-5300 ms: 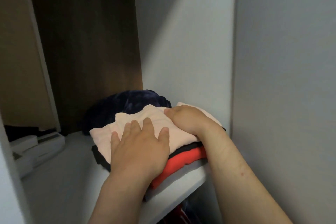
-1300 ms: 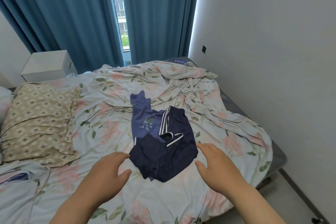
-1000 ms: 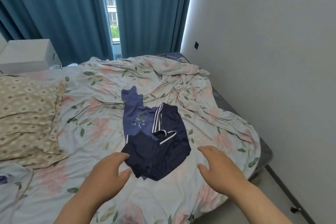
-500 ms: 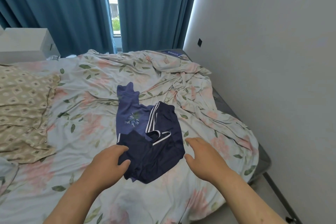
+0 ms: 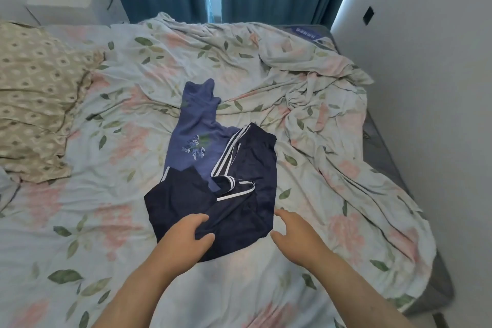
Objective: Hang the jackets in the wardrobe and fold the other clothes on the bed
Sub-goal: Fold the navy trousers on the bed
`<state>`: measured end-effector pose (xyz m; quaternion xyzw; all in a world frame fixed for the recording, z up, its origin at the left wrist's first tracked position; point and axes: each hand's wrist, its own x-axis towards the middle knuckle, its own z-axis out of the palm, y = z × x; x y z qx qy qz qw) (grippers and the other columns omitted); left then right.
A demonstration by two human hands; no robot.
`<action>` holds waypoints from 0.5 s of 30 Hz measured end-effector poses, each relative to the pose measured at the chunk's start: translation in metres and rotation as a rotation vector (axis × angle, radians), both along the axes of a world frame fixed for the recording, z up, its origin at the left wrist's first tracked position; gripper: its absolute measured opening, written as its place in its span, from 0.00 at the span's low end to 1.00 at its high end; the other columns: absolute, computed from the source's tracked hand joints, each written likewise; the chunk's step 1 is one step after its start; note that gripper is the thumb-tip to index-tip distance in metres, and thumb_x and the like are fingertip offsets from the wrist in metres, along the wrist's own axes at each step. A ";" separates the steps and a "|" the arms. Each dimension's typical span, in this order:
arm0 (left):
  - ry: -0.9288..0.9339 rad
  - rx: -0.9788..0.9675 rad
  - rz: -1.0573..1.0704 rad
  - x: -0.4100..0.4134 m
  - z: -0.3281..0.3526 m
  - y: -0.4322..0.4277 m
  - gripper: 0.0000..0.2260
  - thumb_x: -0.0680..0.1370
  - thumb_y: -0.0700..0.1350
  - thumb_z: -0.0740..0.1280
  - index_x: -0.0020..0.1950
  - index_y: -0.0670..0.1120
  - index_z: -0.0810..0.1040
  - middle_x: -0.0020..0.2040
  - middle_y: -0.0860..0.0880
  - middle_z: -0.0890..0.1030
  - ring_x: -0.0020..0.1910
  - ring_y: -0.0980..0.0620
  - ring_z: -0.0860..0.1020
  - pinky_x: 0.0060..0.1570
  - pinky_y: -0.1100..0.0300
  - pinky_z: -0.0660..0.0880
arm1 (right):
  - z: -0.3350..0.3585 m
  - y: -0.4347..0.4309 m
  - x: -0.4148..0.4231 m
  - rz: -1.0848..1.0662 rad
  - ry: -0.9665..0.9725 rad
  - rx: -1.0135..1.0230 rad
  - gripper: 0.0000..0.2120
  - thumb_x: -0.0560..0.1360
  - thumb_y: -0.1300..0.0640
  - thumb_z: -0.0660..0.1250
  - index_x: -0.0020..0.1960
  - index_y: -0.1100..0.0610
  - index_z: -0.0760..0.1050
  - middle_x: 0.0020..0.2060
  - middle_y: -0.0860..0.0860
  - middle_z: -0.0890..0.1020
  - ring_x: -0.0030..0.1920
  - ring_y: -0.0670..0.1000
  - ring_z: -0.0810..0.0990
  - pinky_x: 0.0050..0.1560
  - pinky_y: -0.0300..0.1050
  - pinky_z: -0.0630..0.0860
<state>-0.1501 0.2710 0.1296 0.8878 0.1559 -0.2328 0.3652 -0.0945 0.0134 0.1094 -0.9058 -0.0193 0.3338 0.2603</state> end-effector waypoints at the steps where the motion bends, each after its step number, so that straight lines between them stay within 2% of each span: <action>1: 0.013 -0.014 0.024 0.010 -0.021 -0.007 0.24 0.77 0.51 0.67 0.73 0.52 0.70 0.70 0.56 0.72 0.66 0.57 0.71 0.63 0.62 0.69 | -0.023 -0.004 0.010 -0.028 0.024 0.015 0.27 0.79 0.50 0.63 0.76 0.49 0.63 0.71 0.47 0.70 0.67 0.48 0.72 0.63 0.40 0.68; 5: 0.039 -0.052 0.074 0.055 -0.109 -0.022 0.29 0.75 0.53 0.70 0.74 0.52 0.68 0.71 0.56 0.71 0.66 0.58 0.71 0.63 0.63 0.67 | -0.117 -0.006 0.053 -0.156 0.099 0.071 0.28 0.77 0.51 0.65 0.75 0.50 0.64 0.71 0.47 0.71 0.67 0.48 0.72 0.58 0.38 0.67; 7: 0.032 -0.039 0.046 0.078 -0.156 -0.023 0.31 0.74 0.54 0.71 0.75 0.51 0.66 0.71 0.56 0.70 0.65 0.59 0.70 0.62 0.64 0.66 | -0.164 0.003 0.076 -0.244 0.106 0.118 0.28 0.77 0.53 0.66 0.75 0.52 0.65 0.66 0.49 0.75 0.57 0.47 0.75 0.55 0.38 0.68; 9: 0.023 0.102 -0.036 0.100 -0.200 -0.022 0.33 0.72 0.55 0.72 0.73 0.49 0.65 0.70 0.53 0.69 0.69 0.54 0.68 0.65 0.61 0.67 | -0.207 0.016 0.100 -0.345 0.074 0.139 0.26 0.76 0.53 0.66 0.72 0.56 0.67 0.62 0.52 0.77 0.51 0.49 0.75 0.53 0.41 0.71; 12: 0.047 0.489 -0.316 0.127 -0.255 -0.021 0.37 0.70 0.63 0.70 0.72 0.47 0.63 0.69 0.49 0.69 0.72 0.46 0.63 0.71 0.49 0.60 | -0.257 0.033 0.127 -0.607 0.031 0.060 0.26 0.76 0.49 0.68 0.68 0.59 0.67 0.64 0.56 0.76 0.59 0.60 0.77 0.57 0.48 0.73; 14: 0.083 0.546 -0.354 0.136 -0.282 -0.020 0.36 0.72 0.63 0.69 0.74 0.48 0.62 0.67 0.49 0.72 0.72 0.46 0.66 0.73 0.45 0.55 | -0.280 0.038 0.133 -0.681 0.003 -0.005 0.26 0.77 0.46 0.68 0.69 0.59 0.68 0.64 0.56 0.76 0.61 0.61 0.76 0.59 0.51 0.73; 15: 0.063 0.567 -0.350 0.140 -0.293 -0.020 0.31 0.74 0.61 0.68 0.72 0.49 0.65 0.64 0.49 0.75 0.68 0.46 0.70 0.72 0.45 0.56 | -0.288 0.038 0.135 -0.698 -0.013 0.049 0.23 0.78 0.47 0.67 0.67 0.58 0.70 0.62 0.55 0.78 0.60 0.61 0.77 0.58 0.51 0.73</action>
